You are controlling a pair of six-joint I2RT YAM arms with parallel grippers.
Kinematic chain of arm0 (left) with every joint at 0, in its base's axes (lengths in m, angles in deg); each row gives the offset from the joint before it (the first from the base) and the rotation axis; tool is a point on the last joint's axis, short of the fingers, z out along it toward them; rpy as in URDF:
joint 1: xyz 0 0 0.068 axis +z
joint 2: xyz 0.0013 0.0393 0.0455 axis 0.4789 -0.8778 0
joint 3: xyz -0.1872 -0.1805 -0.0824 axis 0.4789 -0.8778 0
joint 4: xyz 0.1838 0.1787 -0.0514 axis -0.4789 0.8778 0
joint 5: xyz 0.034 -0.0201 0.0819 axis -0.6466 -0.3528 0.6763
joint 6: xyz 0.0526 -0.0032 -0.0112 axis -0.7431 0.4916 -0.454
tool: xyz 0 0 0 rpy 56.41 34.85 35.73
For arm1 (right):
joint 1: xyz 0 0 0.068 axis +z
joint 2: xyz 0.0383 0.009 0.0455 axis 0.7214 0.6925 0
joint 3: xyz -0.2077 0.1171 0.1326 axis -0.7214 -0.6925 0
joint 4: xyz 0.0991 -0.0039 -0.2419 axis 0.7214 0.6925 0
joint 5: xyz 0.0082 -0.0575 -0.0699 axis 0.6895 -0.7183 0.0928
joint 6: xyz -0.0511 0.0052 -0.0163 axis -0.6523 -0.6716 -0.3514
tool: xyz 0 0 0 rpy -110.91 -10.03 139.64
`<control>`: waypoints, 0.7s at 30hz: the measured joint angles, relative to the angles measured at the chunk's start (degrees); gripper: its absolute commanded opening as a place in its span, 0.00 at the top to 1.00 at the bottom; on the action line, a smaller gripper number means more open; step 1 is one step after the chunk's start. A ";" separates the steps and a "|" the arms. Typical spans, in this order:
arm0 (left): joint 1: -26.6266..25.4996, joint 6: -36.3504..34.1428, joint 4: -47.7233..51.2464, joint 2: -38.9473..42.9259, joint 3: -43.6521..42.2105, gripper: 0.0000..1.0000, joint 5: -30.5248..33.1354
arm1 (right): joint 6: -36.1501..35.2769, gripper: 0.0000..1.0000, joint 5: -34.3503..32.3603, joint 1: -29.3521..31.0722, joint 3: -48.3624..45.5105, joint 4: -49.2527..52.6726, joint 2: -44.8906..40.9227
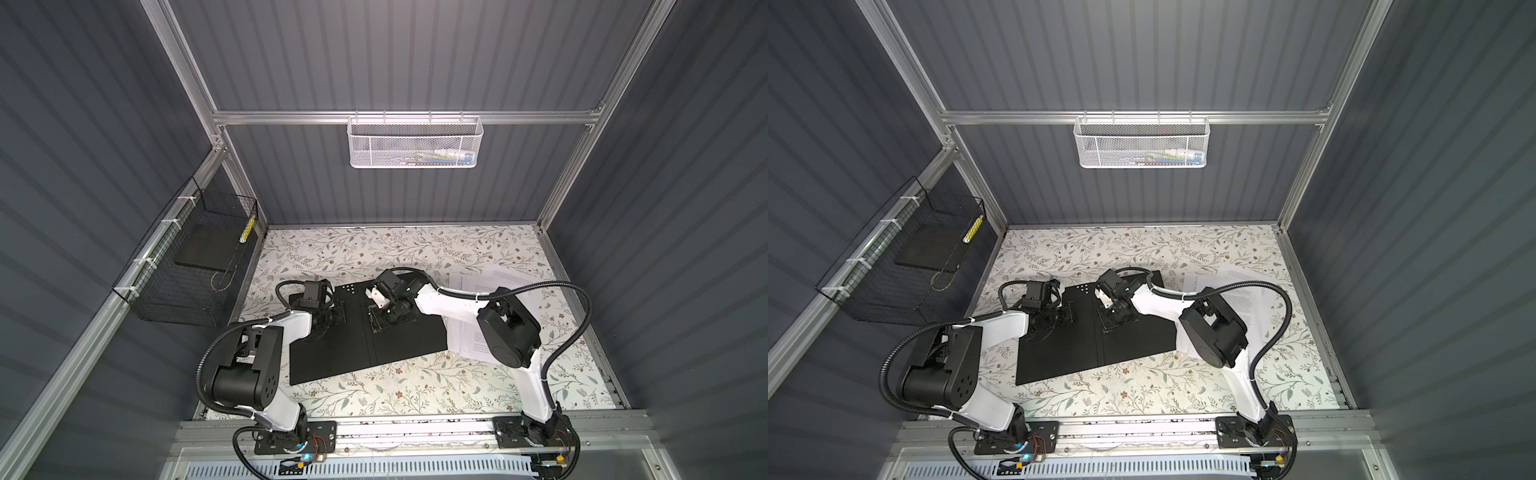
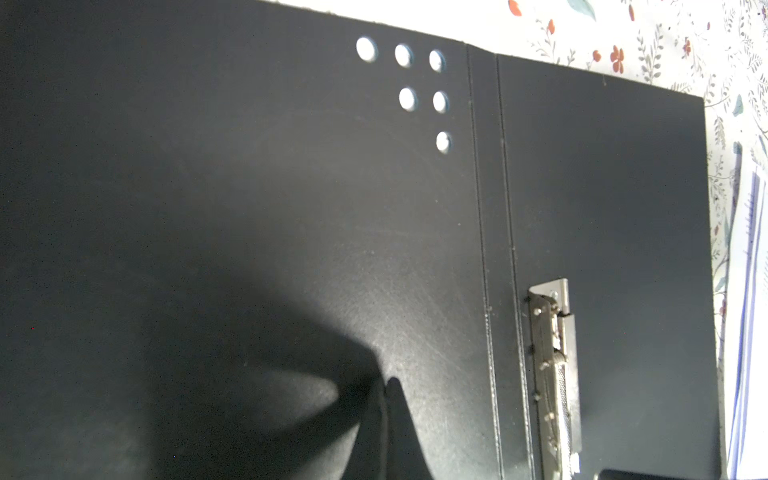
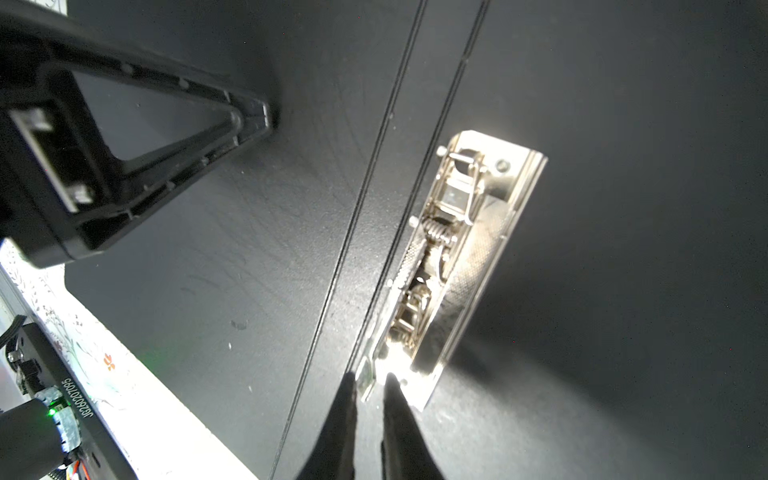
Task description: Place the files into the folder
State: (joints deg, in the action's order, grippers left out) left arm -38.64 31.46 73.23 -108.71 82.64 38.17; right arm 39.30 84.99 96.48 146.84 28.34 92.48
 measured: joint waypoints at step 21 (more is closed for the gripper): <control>0.00 0.00 0.00 0.00 0.00 1.00 0.00 | 0.15 0.89 1.01 0.09 0.33 -0.68 1.53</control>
State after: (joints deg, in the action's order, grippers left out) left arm -38.64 31.46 73.23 -108.71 82.64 38.17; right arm 39.46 86.00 96.56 147.17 27.66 94.01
